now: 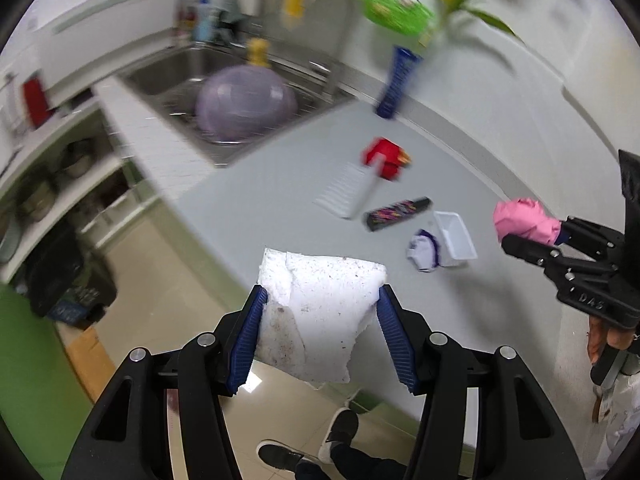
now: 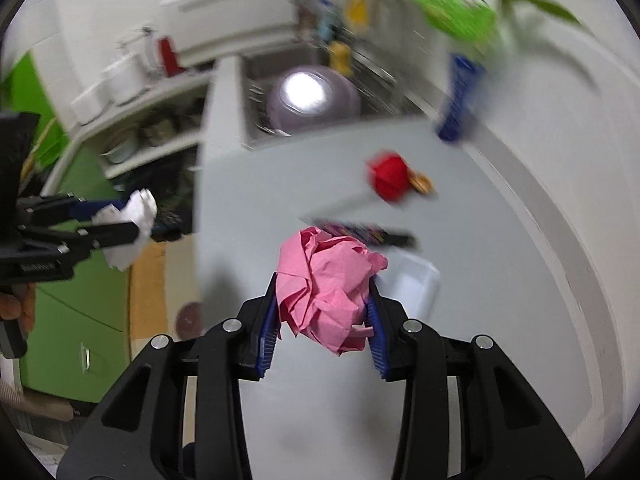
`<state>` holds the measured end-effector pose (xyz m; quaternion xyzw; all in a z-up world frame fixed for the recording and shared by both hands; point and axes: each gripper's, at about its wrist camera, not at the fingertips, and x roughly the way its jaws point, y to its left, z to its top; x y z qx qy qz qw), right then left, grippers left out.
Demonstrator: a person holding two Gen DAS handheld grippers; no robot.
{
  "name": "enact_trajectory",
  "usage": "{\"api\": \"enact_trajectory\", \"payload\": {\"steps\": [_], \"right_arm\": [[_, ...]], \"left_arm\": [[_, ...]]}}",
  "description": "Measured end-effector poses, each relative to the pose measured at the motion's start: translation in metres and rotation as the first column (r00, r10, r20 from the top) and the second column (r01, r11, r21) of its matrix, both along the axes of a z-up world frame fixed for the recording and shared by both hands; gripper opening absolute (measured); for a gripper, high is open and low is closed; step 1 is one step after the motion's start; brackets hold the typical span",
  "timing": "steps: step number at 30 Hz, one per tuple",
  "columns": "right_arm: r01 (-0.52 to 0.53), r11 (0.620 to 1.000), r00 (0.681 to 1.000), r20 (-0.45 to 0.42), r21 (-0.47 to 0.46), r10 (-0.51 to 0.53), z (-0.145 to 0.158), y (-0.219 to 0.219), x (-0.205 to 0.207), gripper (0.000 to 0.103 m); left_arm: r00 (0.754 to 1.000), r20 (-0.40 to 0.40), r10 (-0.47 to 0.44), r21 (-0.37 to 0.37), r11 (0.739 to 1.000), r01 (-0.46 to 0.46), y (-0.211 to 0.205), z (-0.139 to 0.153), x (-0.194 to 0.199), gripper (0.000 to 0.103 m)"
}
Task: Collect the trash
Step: 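Carry the paper towel and pink cloth over the wastebasket with both tools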
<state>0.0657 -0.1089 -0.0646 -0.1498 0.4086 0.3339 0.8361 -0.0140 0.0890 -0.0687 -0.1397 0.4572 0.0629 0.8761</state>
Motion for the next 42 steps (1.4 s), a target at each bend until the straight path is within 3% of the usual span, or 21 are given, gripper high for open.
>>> {"api": "enact_trajectory", "payload": {"steps": [6,12,17,22,27,36,42], "right_arm": [[-0.196,0.979,0.980,0.056,0.059,0.193,0.032,0.088,-0.045,0.038],[-0.349,0.933,0.937,0.064,0.086,0.344,0.040,0.165,-0.094,0.038],[-0.461,0.884,0.887,0.039,0.071,0.460,0.026,0.224,-0.132,0.038],[-0.525,0.850,0.851,-0.006,0.032,0.526,-0.009,0.270,-0.148,0.038],[-0.564,0.825,0.825,-0.051,-0.023,0.563,-0.093,0.314,-0.155,0.038],[-0.538,0.838,0.842,-0.104,-0.092,0.529,-0.296,0.362,-0.136,0.038],[-0.522,0.845,0.851,-0.129,-0.114,0.509,-0.403,0.377,-0.120,0.038]], "left_arm": [[0.985,0.035,0.167,0.042,0.985,-0.169,0.051,0.028,-0.081,0.055],[0.948,0.043,0.315,0.055,0.947,-0.317,0.093,0.038,-0.157,0.055],[0.912,0.034,0.409,0.044,0.911,-0.410,0.117,0.028,-0.200,0.055],[0.884,0.001,0.468,-0.004,0.884,-0.468,0.144,-0.010,-0.221,0.055],[0.868,-0.052,0.494,-0.050,0.867,-0.497,0.180,-0.106,-0.221,0.055],[0.841,-0.115,0.528,-0.109,0.835,-0.539,0.241,-0.333,-0.215,0.055],[0.833,-0.133,0.537,-0.144,0.821,-0.552,0.263,-0.446,-0.206,0.056]]}}
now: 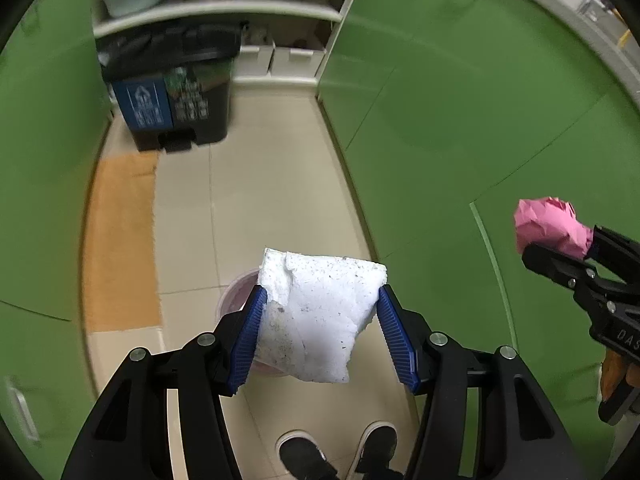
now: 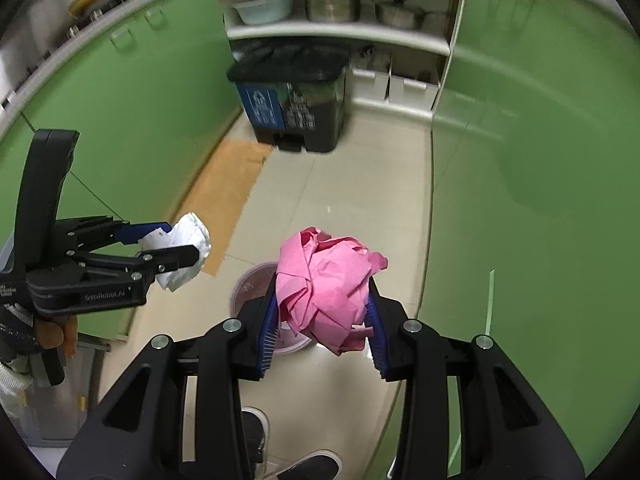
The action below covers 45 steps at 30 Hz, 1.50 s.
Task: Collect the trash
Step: 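Carry the paper towel and pink cloth over the wastebasket with both tools, then open the left tool over the wastebasket while the right tool releases the pink cloth, then move both tools back over the counter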
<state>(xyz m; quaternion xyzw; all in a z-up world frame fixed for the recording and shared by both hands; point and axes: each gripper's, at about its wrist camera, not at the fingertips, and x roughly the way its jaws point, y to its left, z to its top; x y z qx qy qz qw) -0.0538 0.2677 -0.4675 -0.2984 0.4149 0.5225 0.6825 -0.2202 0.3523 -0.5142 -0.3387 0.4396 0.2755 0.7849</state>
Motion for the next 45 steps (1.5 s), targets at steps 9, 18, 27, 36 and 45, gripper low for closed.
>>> {"api": "enact_trajectory", "payload": {"steps": [9,18,27,36,45], "right_arm": [[-0.019,0.998,1.000,-0.009,-0.054,0.019,-0.064,0.010,-0.001,0.038],[-0.077,0.994,0.997,-0.028,-0.077,0.075,-0.072,0.028,-0.019,0.038],[-0.181,0.979,0.981,-0.084,-0.094,0.173,-0.105,0.071,-0.056,0.038],[-0.217,0.973,0.975,-0.076,-0.080,0.211,-0.133,0.098,-0.073,0.097],[-0.179,0.981,0.983,-0.060,-0.078,0.175,-0.107,0.085,-0.062,0.097]], "left_arm": [[0.999,0.003,0.040,-0.032,0.999,-0.040,0.012,-0.051,-0.006,0.098],[0.995,0.025,0.093,-0.014,0.996,-0.093,0.024,-0.034,-0.027,0.098],[0.982,0.067,0.179,-0.044,0.983,-0.176,0.035,-0.021,-0.075,0.098],[0.967,0.055,0.249,0.024,0.968,-0.251,0.040,-0.021,-0.107,0.098],[0.972,0.037,0.231,0.030,0.972,-0.233,0.030,-0.002,-0.099,0.098]]}}
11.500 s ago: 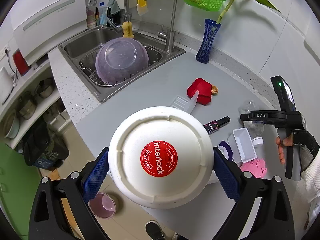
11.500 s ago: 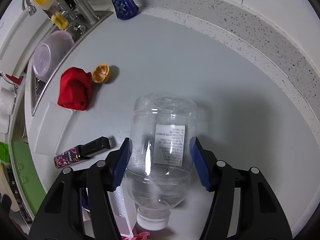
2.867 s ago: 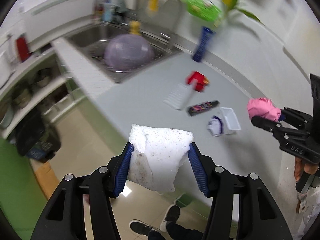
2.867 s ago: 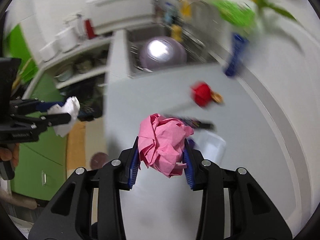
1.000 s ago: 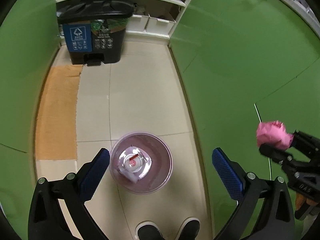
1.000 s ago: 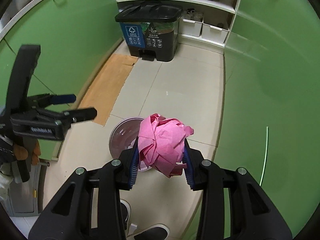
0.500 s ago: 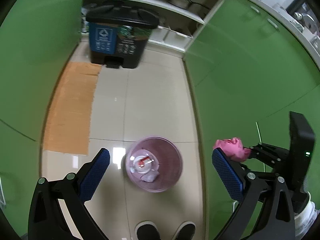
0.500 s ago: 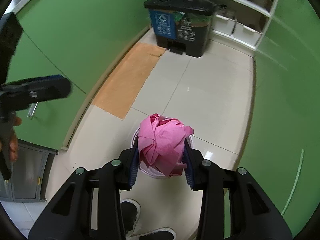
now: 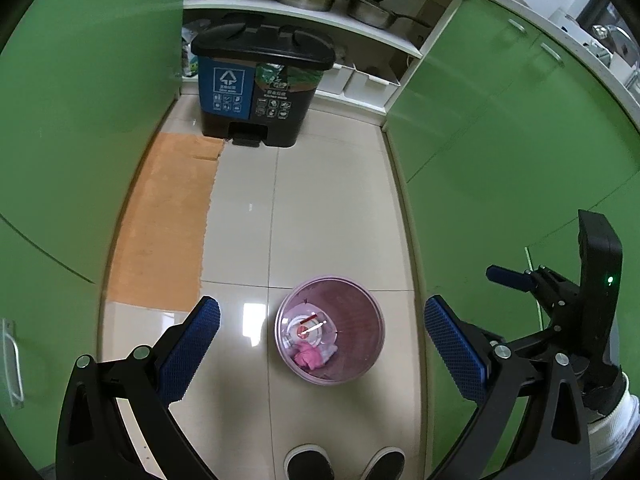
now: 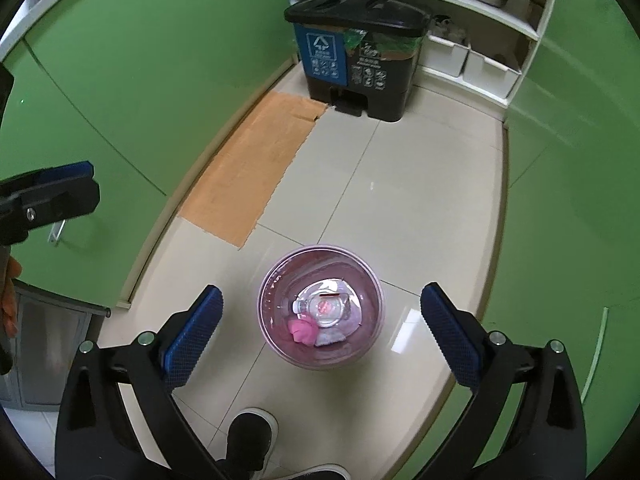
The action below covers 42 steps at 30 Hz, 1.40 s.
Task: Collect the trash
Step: 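Move both tools back over the counter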
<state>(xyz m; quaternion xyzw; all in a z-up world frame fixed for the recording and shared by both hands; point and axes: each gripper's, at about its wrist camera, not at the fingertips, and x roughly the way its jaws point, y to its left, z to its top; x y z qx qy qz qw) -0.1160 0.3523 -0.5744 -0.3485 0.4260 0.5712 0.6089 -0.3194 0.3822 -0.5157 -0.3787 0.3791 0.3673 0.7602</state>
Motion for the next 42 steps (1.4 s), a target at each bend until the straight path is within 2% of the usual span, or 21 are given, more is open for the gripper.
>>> {"api": "enact_trajectory", "payload": {"steps": [5,7,10,14,18,21,25,29,31,35,36,39,40,42], "right_arm": [[0.034,0.999,0.999,-0.004,0.025,-0.034,0.054,-0.018,0.007,0.097],[0.051,0.998,0.999,-0.003,0.037,-0.051,0.086,-0.028,0.009,0.097],[0.085,0.995,0.996,0.002,0.050,-0.085,0.140,-0.047,0.015,0.097],[0.152,0.986,0.988,-0.004,0.065,-0.152,0.221,-0.078,0.024,0.097],[0.209,0.972,0.977,0.007,0.103,-0.211,0.318,-0.117,0.032,0.099],[0.244,0.959,0.968,0.017,0.144,-0.249,0.380,-0.145,0.036,0.099],[0.282,0.938,0.955,0.040,0.200,-0.295,0.445,-0.183,0.043,0.099],[0.322,0.918,0.938,0.054,0.232,-0.343,0.481,-0.221,0.051,0.099],[0.361,0.898,0.919,0.070,0.252,-0.389,0.494,-0.246,0.057,0.099],[0.451,0.849,0.872,0.067,0.275,-0.485,0.509,-0.291,0.078,0.099],[0.482,0.831,0.852,0.072,0.279,-0.518,0.512,-0.305,0.085,0.099],[0.568,0.769,0.790,0.070,0.293,-0.610,0.518,-0.346,0.105,0.099],[0.604,0.739,0.758,0.074,0.298,-0.649,0.519,-0.364,0.112,0.099],[0.654,0.693,0.710,0.071,0.303,-0.701,0.519,-0.391,0.121,0.099]], "left_arm": [[0.999,-0.007,-0.034,0.008,0.999,0.035,-0.016,0.043,0.013,0.098],[0.999,-0.006,-0.048,0.011,0.999,0.048,-0.023,0.067,0.017,0.098],[0.997,-0.015,-0.071,0.019,0.997,0.071,-0.035,0.114,0.025,0.098],[0.992,-0.048,-0.114,0.019,0.993,0.115,-0.057,0.192,0.036,0.098],[0.986,-0.078,-0.149,0.080,0.985,0.155,-0.081,0.279,0.047,0.098],[0.983,-0.075,-0.168,0.112,0.978,0.175,-0.097,0.333,0.056,0.098],[0.978,-0.074,-0.193,0.133,0.970,0.202,-0.121,0.384,0.071,0.098],[0.962,-0.070,-0.264,0.167,0.948,0.272,-0.149,0.418,0.096,0.098],[0.953,-0.054,-0.299,0.178,0.936,0.304,-0.161,0.426,0.108,0.098],[0.912,-0.042,-0.407,0.200,0.891,0.407,-0.186,0.441,0.149,0.098],[0.902,-0.039,-0.429,0.201,0.881,0.428,-0.191,0.442,0.156,0.098],[0.847,-0.049,-0.530,0.206,0.824,0.528,-0.213,0.448,0.193,0.098],[0.835,-0.050,-0.548,0.205,0.812,0.546,-0.218,0.448,0.201,0.098],[0.788,-0.047,-0.613,0.209,0.766,0.608,-0.235,0.451,0.224,0.098]]}}
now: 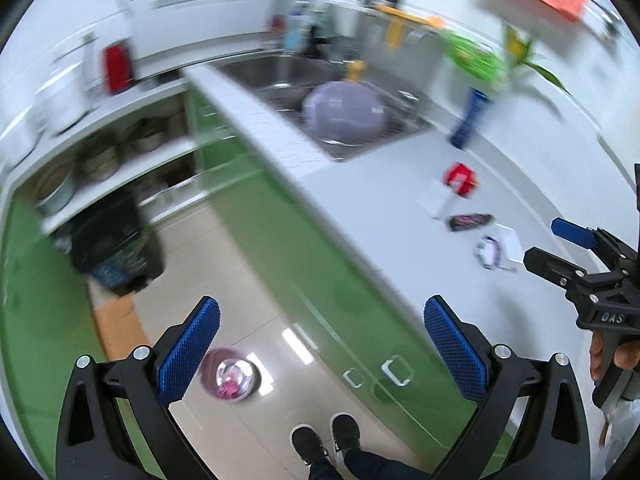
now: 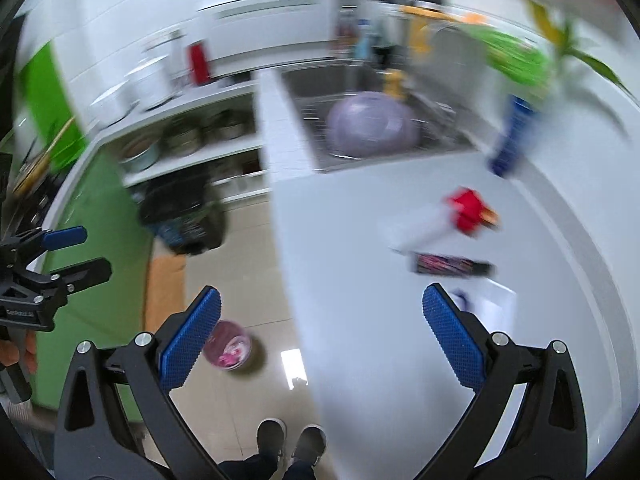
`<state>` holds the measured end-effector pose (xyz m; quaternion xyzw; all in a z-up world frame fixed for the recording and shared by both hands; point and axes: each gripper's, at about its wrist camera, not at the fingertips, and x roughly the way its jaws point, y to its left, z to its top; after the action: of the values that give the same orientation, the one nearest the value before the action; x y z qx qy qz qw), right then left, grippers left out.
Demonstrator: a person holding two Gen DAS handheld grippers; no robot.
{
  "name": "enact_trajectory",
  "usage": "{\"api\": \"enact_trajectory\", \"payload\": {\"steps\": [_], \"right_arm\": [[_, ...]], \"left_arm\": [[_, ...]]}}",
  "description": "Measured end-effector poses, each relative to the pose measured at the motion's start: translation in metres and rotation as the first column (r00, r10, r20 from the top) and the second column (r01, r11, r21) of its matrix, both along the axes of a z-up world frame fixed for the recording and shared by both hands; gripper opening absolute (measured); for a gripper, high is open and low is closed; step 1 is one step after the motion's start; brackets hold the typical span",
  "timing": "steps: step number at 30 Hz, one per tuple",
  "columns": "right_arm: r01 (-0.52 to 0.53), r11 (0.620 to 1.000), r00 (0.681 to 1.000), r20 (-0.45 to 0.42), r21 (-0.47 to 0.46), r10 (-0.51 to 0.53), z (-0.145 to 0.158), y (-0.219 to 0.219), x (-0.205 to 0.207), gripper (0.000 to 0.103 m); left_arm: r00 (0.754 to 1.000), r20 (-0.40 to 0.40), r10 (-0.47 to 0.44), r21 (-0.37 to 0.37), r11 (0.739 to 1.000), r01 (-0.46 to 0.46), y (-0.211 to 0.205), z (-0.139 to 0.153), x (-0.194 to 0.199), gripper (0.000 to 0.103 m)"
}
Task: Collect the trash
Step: 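Move both tools back over the counter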
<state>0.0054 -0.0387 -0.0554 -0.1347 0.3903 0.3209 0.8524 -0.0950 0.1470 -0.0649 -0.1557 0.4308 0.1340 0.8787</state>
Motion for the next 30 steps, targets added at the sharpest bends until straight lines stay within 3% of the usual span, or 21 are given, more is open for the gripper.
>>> {"api": "enact_trajectory", "payload": {"steps": [7,11,19,30], "right_arm": [[0.238,0.971,0.971,-0.010,0.001,-0.238,-0.008,-0.087,0.024,0.099],[0.316,0.949,0.948,-0.020,-0.012,-0.317,-0.016,-0.120,0.034,0.099],[0.368,0.929,0.928,-0.049,-0.029,-0.369,-0.030,-0.150,0.065,0.099],[0.336,0.939,0.928,-0.143,-0.068,-0.343,-0.076,-0.153,0.132,0.099]], "left_arm": [[0.979,0.014,-0.206,0.014,0.979,0.206,-0.053,0.006,0.059,0.098],[0.961,0.018,-0.277,0.014,0.961,0.277,-0.076,0.008,0.084,0.098],[0.937,0.015,-0.348,0.008,0.937,0.348,-0.113,-0.001,0.127,0.098],[0.942,0.000,-0.337,-0.006,0.942,0.337,-0.126,-0.017,0.169,0.098]]}}
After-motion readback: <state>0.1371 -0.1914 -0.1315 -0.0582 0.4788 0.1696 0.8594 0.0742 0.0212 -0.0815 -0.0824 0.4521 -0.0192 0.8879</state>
